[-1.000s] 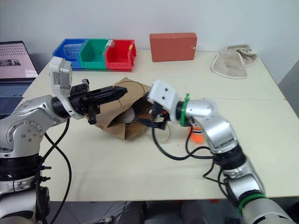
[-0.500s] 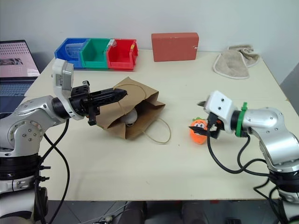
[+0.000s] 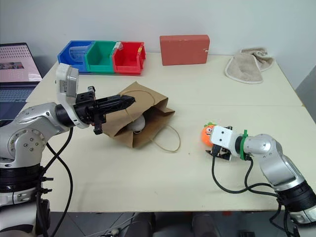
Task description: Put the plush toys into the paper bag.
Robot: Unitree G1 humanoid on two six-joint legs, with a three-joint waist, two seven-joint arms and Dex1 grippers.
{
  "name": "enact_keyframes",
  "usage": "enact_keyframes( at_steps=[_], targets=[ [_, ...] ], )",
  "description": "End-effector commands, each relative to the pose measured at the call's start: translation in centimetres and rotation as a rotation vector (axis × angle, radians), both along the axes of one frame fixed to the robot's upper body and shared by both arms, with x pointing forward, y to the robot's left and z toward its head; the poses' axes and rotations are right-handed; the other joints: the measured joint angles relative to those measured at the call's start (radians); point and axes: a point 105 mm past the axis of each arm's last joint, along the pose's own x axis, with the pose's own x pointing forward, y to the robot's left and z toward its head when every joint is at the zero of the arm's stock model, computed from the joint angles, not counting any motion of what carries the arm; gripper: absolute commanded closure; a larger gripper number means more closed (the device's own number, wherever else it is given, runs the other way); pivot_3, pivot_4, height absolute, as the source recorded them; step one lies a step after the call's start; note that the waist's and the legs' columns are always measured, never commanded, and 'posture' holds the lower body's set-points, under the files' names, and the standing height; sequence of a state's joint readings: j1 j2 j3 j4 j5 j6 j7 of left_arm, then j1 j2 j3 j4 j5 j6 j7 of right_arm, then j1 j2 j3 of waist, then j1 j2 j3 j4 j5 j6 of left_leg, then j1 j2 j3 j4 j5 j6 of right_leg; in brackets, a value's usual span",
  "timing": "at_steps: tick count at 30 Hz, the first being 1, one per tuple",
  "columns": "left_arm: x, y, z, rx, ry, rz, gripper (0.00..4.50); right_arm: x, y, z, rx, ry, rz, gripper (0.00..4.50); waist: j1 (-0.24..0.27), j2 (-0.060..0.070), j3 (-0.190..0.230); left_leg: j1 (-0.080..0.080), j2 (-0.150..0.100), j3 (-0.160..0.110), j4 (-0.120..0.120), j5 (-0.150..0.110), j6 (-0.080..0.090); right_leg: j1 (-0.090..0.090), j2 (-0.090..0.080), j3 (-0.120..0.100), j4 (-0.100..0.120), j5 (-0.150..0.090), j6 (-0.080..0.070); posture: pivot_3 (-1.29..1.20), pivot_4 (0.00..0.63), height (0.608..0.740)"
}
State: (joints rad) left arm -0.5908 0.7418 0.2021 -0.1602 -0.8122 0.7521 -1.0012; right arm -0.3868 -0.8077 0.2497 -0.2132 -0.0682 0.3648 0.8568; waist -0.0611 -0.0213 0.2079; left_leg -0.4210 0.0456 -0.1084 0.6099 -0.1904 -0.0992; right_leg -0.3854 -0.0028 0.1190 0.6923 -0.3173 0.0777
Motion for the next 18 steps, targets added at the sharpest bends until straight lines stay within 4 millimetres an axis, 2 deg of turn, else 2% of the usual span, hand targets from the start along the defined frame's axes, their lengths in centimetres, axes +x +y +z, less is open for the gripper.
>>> enact_keyframes(
  at_steps=[1, 6, 9, 12, 14, 15, 17, 18],
  targets=[
    [-0.6, 0.1, 0.9, 0.003, -0.049, 0.004, 4.50, 0.5, -0.3, 0.6, -0.018, -0.049, -0.004, 1.69, 0.002, 0.000, 0.000, 0.000, 0.000, 0.000, 0.000, 0.000, 0.000, 0.000, 0.000, 0.000, 0.000, 0.000, 0.000, 0.00, 0.150, 0.740],
    [-0.7, 0.2, 1.0, 0.005, -0.050, 0.009, 4.50, 0.8, -0.2, 1.5, 0.006, -0.078, 0.009, 3.44, 0.002, 0.000, 0.000, 0.000, 0.000, 0.000, 0.000, 0.000, 0.000, 0.000, 0.000, 0.000, 0.000, 0.000, 0.000, 0.00, 0.150, 0.740],
    [-0.9, 0.4, 1.2, 0.006, -0.048, 0.007, 4.50, 0.0, 1.3, 3.7, 0.092, -0.080, 0.086, 4.40, 0.001, 0.000, 0.000, 0.000, 0.000, 0.000, 0.000, 0.000, 0.000, 0.000, 0.000, 0.000, 0.000, 0.000, 0.000, 0.00, 0.150, 0.740],
    [-1.0, 0.5, 1.3, 0.011, -0.038, -0.005, 4.50, -1.4, 3.9, 6.9, 0.199, -0.083, 0.209, 4.48, -0.004, 0.000, 0.000, 0.000, 0.000, 0.000, 0.000, 0.000, 0.000, 0.000, 0.000, 0.000, 0.001, 0.000, 0.000, 0.00, 0.150, 0.740],
    [-1.1, 0.5, 1.3, 0.016, -0.036, -0.011, 4.50, -1.6, 5.3, 8.3, 0.246, -0.096, 0.245, 4.48, -0.005, 0.000, 0.000, 0.001, 0.000, 0.000, 0.000, 0.000, 0.000, 0.000, 0.000, 0.000, 0.003, 0.000, 0.000, 0.00, 0.150, 0.740],
    [-1.1, 0.4, 1.3, 0.016, -0.038, -0.014, 4.50, -1.6, 6.6, 8.9, 0.277, -0.109, 0.272, 4.48, -0.006, 0.000, 0.000, 0.001, 0.000, -0.001, 0.000, 0.000, 0.000, 0.000, 0.000, 0.000, 0.003, 0.000, 0.000, 0.00, 0.150, 0.740],
    [-1.0, 0.2, 1.7, 0.004, -0.045, -0.021, 4.50, -1.0, 9.6, 9.1, 0.329, -0.115, 0.319, 4.48, -0.008, 0.000, 0.000, 0.002, 0.001, -0.001, 0.000, 0.000, 0.000, 0.000, 0.001, -0.001, 0.004, 0.000, 0.000, 0.00, 0.150, 0.740],
    [-1.0, 0.1, 1.9, -0.002, -0.047, -0.022, 4.50, -0.8, 10.4, 9.0, 0.332, -0.117, 0.329, 4.48, -0.009, 0.000, 0.000, 0.002, 0.001, -0.001, 0.000, 0.000, 0.000, 0.000, 0.001, -0.001, 0.004, 0.000, 0.000, 0.00, 0.150, 0.740]
  ],
)
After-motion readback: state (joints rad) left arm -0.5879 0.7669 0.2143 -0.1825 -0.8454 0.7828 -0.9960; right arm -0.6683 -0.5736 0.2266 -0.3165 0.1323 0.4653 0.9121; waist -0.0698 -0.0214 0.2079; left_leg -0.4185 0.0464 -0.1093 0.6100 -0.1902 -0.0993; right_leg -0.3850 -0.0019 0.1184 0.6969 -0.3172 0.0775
